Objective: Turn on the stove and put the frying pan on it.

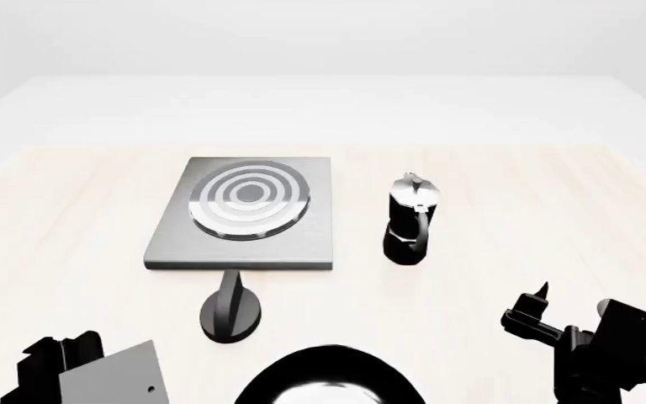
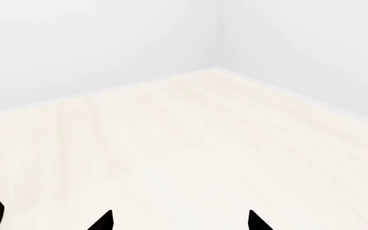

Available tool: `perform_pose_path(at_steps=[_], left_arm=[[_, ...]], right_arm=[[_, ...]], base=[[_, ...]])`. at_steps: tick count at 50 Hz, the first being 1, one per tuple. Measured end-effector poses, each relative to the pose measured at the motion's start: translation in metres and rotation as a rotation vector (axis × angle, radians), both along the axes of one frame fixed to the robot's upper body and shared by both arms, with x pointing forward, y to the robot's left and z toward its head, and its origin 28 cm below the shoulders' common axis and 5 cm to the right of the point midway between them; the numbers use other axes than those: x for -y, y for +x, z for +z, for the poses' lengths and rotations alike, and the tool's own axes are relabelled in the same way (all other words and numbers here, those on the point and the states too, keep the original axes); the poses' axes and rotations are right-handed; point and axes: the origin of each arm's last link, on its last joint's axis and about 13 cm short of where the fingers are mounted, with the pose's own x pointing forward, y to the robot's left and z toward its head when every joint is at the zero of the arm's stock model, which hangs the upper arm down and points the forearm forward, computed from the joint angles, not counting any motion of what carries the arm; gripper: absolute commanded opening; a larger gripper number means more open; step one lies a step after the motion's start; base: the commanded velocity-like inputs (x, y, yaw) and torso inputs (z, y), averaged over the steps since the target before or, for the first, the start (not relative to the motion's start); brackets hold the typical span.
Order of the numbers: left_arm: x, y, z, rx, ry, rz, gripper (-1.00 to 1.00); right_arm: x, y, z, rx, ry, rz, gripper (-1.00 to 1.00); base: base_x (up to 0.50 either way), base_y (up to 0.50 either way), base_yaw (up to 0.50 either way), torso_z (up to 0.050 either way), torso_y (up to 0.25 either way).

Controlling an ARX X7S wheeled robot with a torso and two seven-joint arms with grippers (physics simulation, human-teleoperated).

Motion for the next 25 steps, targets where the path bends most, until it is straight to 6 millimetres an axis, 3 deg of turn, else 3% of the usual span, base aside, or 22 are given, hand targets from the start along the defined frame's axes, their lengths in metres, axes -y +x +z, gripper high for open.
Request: perform_pose_path(at_steps=[25], left_arm=[[-0.002, 0.013, -0.017, -0.047, 0.01, 0.014, 1.0]], right_arm=[[-0.001, 0.0, 0.0, -0.001, -0.001, -0.004, 1.0]], base=[[0.0, 0.0, 0.0, 0.0, 0.0]])
